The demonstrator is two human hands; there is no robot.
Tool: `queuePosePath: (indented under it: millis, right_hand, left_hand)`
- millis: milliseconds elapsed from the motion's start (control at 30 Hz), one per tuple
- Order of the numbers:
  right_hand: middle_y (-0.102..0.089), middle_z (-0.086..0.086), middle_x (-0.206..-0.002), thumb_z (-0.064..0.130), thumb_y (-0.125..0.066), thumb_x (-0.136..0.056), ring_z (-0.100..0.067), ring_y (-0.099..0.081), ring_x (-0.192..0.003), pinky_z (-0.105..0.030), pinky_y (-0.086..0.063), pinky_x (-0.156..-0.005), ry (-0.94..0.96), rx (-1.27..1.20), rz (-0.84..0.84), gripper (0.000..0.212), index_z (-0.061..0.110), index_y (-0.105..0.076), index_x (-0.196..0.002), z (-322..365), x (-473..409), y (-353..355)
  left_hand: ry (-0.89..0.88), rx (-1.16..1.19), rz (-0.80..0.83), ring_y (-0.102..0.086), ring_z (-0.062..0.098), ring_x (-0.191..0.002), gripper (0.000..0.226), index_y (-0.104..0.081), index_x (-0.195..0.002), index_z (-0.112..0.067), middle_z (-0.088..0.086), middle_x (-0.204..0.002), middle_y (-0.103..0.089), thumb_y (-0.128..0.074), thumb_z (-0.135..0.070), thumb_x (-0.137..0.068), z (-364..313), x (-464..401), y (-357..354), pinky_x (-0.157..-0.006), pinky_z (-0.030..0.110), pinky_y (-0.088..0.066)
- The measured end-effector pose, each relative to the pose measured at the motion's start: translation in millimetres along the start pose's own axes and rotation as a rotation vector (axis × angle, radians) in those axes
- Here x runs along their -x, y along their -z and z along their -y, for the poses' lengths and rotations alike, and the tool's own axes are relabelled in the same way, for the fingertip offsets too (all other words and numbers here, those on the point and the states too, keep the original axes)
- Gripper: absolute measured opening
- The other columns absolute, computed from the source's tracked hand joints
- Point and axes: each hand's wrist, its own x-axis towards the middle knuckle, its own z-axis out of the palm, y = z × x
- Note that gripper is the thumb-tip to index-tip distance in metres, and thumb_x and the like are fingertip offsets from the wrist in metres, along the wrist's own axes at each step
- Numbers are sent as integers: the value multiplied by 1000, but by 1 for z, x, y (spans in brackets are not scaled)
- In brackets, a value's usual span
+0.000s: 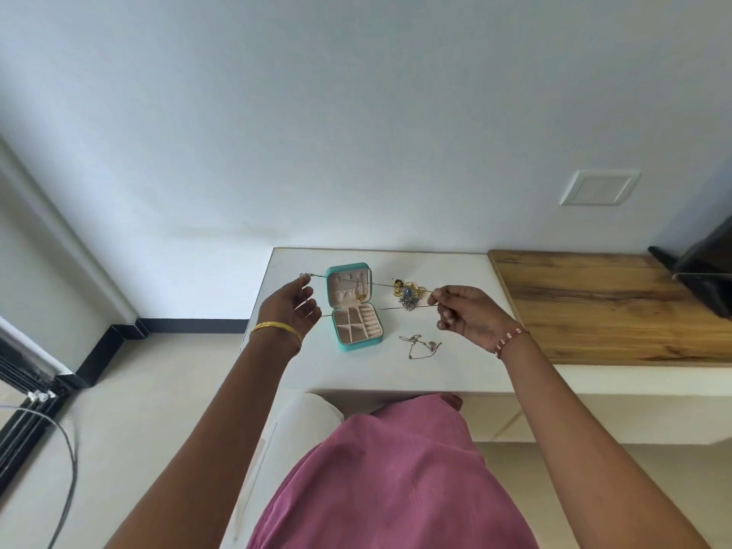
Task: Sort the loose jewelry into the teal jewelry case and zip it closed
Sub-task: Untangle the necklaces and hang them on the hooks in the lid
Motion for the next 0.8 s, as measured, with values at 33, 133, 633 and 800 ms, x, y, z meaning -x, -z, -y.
queuePosePath:
  millis: [33, 133, 633, 800]
  right_hand:
    - [-48, 4, -47, 10, -51, -93, -6, -41, -41, -19, -47, -50, 9, 32, 9, 21, 4, -64, -77, 3, 1, 0]
    - [-57, -3, -58, 6, -54, -90, -6, -46, -44, -18, -49, -52, 74, 130, -30, 17, 4, -65, -78, 14, 4, -8]
    - [-52, 2, -48, 19, -48, -94, -10, -52, -48, -25, -51, -55, 182, -286, 34, 23, 9, -61, -80, 72, 23, -75]
    - [-65, -1, -64, 15, -42, -96, -12, -59, -56, -23, -53, -57, 210, -216, 160, 22, 8, -63, -97, 85, 36, -96]
  left_hand:
    - [10, 12, -17, -46, 13, -50, 12, -63, -75, -10, 0, -59, -53, -60, -12, -85, 2, -1, 3, -44, 18, -46]
    - [47, 58, -54, -47, 15, -56, 15, -60, -74, -7, 2, -65, -50, -56, -10, -88, 12, -3, 13, -48, 24, -48]
    - [191, 108, -10, -62, 17, -44, 20, -58, -77, -2, 6, -44, -62, -45, -2, -92, 52, 3, 27, -45, 26, -55]
    - [128, -184, 56, -63, 21, -61, 16, -60, -100, 1, 6, -59, -67, -48, 3, -89, 58, 10, 20, -57, 28, -55]
